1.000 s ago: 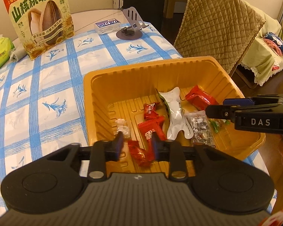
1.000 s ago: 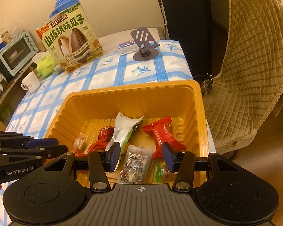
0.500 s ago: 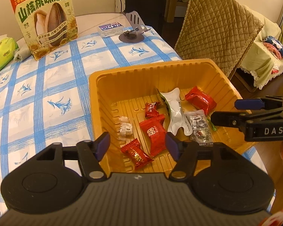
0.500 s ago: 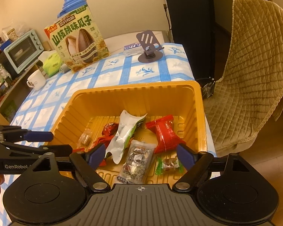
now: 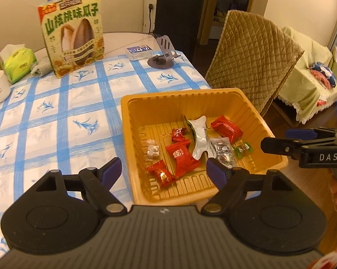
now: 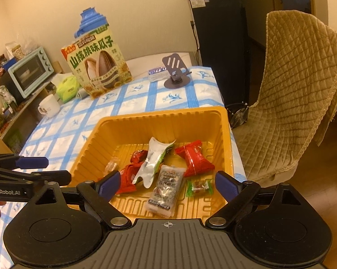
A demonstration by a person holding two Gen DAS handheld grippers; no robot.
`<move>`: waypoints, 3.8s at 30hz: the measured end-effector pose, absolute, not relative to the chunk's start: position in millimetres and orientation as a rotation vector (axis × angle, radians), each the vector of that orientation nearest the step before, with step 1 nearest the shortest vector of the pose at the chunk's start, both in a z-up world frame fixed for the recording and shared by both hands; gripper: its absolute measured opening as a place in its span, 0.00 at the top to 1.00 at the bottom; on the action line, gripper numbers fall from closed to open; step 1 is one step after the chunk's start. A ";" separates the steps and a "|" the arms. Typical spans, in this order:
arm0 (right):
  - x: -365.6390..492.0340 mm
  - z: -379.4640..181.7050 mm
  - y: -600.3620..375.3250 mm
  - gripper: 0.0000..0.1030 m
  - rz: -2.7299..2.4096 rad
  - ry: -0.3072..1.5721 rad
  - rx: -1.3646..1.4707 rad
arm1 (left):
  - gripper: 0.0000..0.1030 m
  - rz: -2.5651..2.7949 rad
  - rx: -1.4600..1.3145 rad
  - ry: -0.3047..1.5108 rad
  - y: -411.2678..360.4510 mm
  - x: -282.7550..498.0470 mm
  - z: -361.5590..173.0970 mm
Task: Organize snacks
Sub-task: 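Move both tools back from the tray toward the remaining candies, then grasp the red candy packet with the right tool while the left tool grasps the yellow-green candy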
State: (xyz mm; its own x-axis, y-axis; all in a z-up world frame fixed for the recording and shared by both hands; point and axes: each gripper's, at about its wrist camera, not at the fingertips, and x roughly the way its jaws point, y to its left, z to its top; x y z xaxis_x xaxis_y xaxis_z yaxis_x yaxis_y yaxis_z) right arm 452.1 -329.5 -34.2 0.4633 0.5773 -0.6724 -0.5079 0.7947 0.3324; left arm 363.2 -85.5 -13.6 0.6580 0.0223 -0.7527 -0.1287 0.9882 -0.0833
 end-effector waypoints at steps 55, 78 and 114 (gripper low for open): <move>167.4 -42.6 -193.3 0.11 0.892 0.989 -0.063 | 0.21 0.290 -0.242 0.881 34.2 35.8 -15.6; 182.2 -66.3 -145.4 0.11 0.934 0.986 -0.166 | 0.21 0.294 -0.254 0.946 49.0 49.7 -41.2; 243.6 -124.9 -57.3 0.57 1.086 0.832 -0.414 | 0.21 0.374 -0.248 0.977 86.2 96.0 -76.8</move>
